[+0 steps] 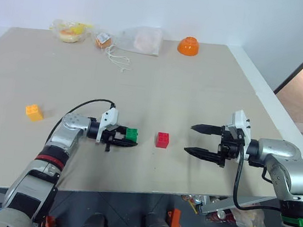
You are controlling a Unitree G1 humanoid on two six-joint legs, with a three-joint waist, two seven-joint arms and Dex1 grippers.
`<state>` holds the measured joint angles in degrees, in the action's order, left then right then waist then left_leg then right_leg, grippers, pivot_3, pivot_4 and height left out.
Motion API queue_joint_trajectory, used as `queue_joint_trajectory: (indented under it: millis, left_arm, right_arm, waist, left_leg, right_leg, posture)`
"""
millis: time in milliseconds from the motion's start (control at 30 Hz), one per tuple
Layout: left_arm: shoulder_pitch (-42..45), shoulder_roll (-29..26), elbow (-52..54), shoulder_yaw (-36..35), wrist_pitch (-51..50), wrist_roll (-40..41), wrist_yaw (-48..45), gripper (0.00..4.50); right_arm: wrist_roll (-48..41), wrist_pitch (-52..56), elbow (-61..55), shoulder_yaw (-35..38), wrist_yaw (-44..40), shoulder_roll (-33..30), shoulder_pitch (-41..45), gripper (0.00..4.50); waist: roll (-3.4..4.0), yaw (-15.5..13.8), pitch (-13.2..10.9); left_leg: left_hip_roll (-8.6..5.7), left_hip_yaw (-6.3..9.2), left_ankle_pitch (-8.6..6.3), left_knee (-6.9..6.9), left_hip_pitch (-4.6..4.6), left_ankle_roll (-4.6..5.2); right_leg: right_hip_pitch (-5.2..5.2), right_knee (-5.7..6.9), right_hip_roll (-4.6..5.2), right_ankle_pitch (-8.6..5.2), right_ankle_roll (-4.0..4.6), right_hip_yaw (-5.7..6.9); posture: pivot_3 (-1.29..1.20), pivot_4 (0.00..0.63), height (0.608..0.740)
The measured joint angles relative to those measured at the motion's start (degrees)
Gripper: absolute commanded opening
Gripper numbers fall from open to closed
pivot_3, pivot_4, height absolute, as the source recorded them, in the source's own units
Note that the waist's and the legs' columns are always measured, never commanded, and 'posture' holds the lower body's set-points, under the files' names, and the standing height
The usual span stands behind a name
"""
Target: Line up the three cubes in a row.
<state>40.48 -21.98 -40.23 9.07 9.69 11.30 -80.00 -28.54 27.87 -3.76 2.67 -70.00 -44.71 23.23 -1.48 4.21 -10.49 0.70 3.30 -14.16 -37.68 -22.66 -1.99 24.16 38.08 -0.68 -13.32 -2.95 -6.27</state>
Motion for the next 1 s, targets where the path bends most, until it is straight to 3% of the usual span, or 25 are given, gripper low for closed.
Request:
queue_joint_trajectory:
  millis: [133, 167, 367, 500, 733, 900, 1000]
  left_arm:
    - [1.0, 0.4, -3.5, 0.0, 4.2, -1.4, 0.9, 1.42]
    - [1.1, 0.5, -4.1, 0.0, 5.2, -1.6, 0.9, 2.41]
    - [1.4, 0.6, -5.0, -0.2, 6.6, -2.1, 1.2, 4.42]
    - [0.4, 0.1, -3.8, -0.6, 6.5, -1.6, 0.9, 4.47]
    - [-5.4, -6.9, 4.2, -1.7, 4.1, 0.5, -0.6, 4.47]
    - [-14.4, -16.2, 13.8, -7.1, -2.7, 2.6, 1.7, 4.47]
    - [-20.5, -17.2, 22.0, -12.2, -10.5, 5.1, 9.0, 4.47]
  right_arm:
    - [-0.1, 0.0, -0.1, 0.0, 0.2, 0.0, 0.0, 4.5]
    - [-0.2, 0.0, -0.1, 0.0, 0.3, 0.0, 0.0, 4.5]
    - [-0.4, 0.0, -0.1, 0.0, 0.5, 0.0, 0.0, 4.5]
    - [-0.5, 0.0, -0.1, 0.0, 0.5, 0.2, 0.0, 4.5]
    - [-0.5, 0.0, 0.0, -0.4, 0.2, 0.6, 1.7, 4.5]
    - [-0.5, -0.2, 1.1, -0.6, -0.2, 1.0, 4.6, 4.5]
    - [-0.6, -0.4, 2.1, -0.7, 1.3, 4.2, 7.8, 4.5]
  waist:
    - [0.0, 0.0, 0.0]
    - [0.0, 0.0, 0.0]
    - [0.0, 0.0, 0.0]
    - [0.0, 0.1, 0.0]
    - [0.0, 0.4, 0.0]
    - [0.01, 0.6, 0.0]
    - [0.01, 0.4, 0.0]
  left_leg:
    - [0.0, 0.01, 0.0, 0.0, 0.0, 0.0]
    - [0.0, 0.01, 0.0, 0.0, 0.01, 0.0]
    - [0.0, 0.01, 0.04, -0.08, 0.03, 0.06]
    - [0.01, 0.0, 0.03, -0.07, 0.03, 0.06]
    - [0.16, 0.0, 0.03, 0.03, 0.1, 0.07]
    - [0.31, -0.01, 0.03, 0.04, 0.15, 0.07]
    - [0.35, -0.07, 0.03, 0.03, 0.14, 0.07]
  right_leg:
    - [-0.01, 0.0, 0.0, 0.0, 0.0, 0.01]
    - [-0.01, 0.0, 0.0, 0.01, 0.01, 0.01]
    - [-0.06, 0.01, 0.0, 0.08, -0.02, 0.0]
    - [-0.04, 0.02, -0.01, 0.06, -0.04, -0.01]
    - [0.01, 0.06, -0.15, 0.08, 0.04, -0.02]
    - [0.02, 0.08, -0.25, 0.13, 0.15, -0.01]
    - [0.03, 0.07, -0.19, 0.14, 0.17, 0.01]
  posture:
    - [0.0, 0.15, 0.74]
    - [0.0, 0.15, 0.74]
    - [0.0, 0.15, 0.74]
    - [0.0, 0.15, 0.74]
    - [0.0, 0.15, 0.74]
    - [0.0, 0.15, 0.74]
    - [0.0, 0.15, 0.74]
